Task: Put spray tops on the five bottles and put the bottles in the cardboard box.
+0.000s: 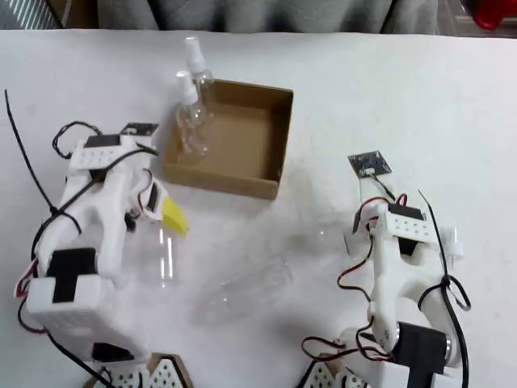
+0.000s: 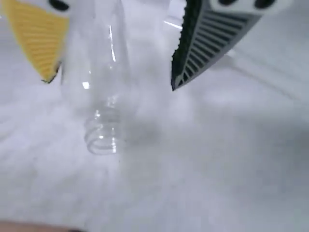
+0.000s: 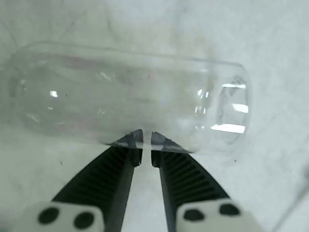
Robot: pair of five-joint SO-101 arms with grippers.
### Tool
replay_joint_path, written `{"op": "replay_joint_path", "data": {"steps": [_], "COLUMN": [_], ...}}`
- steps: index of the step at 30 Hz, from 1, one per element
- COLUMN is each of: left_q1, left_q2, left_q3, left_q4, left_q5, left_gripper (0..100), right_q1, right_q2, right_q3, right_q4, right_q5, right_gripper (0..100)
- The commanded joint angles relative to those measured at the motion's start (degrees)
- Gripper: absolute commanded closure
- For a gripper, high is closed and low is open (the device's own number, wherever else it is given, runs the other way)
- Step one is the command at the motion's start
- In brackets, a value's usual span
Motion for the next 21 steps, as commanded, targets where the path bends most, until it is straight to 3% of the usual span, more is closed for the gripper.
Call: {"op": "replay_joint_path", "data": {"steps": [1,9,16,21], "left_q1": [0.0,1.8,8.2,9.7], "left_q2": [-11.1,-20.3,-20.6,-20.6], "left_q3": [6.9,16.5,23.6,24.3], "left_q4": [-4.1,-8.4,-20.0,-21.5], "left_q5": [1.3,6.9,17.8,17.8], "left_gripper": [66,67,67,67], "right_q1": [-0.7,-0.7,-0.7,-0.7], "right_q2": [-1.5,-1.5,-1.5,-1.6], "right_q3": [0.5,0.6,1.0,1.1], "right_q4": [-0.3,-0.3,-0.3,-0.3], "right_q5": [0.6,0.6,0.6,0.6], "right_gripper": [98.2,98.2,98.2,98.2]}}
